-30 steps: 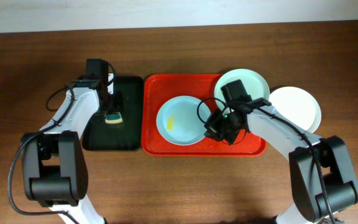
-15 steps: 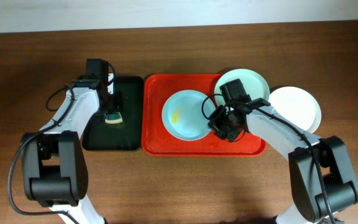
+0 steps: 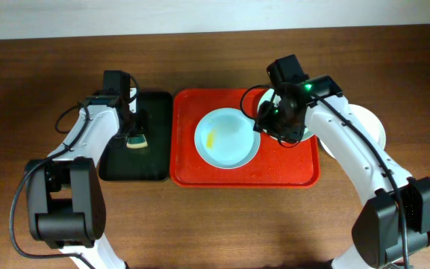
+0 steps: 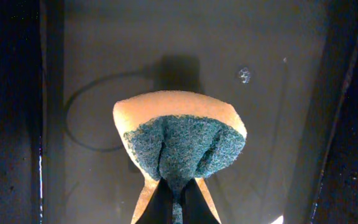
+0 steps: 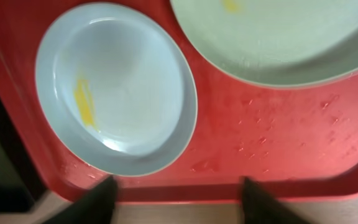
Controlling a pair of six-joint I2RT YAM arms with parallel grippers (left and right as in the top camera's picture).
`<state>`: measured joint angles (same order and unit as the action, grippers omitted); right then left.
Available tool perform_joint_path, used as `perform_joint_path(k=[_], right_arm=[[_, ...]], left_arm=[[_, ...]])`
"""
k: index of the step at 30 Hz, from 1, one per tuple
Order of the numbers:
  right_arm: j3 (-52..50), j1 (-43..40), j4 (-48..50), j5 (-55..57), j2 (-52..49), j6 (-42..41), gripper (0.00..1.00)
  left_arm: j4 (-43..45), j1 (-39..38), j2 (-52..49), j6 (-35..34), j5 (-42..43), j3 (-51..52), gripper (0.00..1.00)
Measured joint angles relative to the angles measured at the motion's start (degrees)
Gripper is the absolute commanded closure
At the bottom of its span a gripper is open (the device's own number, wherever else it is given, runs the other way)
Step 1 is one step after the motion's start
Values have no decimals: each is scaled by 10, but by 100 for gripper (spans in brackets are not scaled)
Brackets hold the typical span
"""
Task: Clean dirty plates on tray and stack at the side
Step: 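Regrasp the light-blue plate rim with the right gripper, then hold the light-blue plate steady with the right gripper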
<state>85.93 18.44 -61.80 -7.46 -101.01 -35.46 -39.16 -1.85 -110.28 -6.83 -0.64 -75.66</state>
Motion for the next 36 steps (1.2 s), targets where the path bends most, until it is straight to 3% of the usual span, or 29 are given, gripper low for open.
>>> perform_joint_path(k=[1,5,14,16,19,28,36], right_arm=[[0,2,0,5,0,14,32],[-10,7,14,19,-1,42,53],[-149,12,179,25,-4,38,55],[-187,21,230,25,-6,37,66],[-223,31,279,25,-7,30,70],[-234,31,291,46,-14,-11,82],[-234,31,297,76,-14,-35,81]], left_arm=[[1,0,0,0,0,0,99],[8,0,0,0,0,0,99],[9,0,0,0,1,0,99],[8,0,0,0,1,0,99],[8,0,0,0,1,0,99],[8,0,0,0,1,0,99],[8,0,0,0,1,0,99]])
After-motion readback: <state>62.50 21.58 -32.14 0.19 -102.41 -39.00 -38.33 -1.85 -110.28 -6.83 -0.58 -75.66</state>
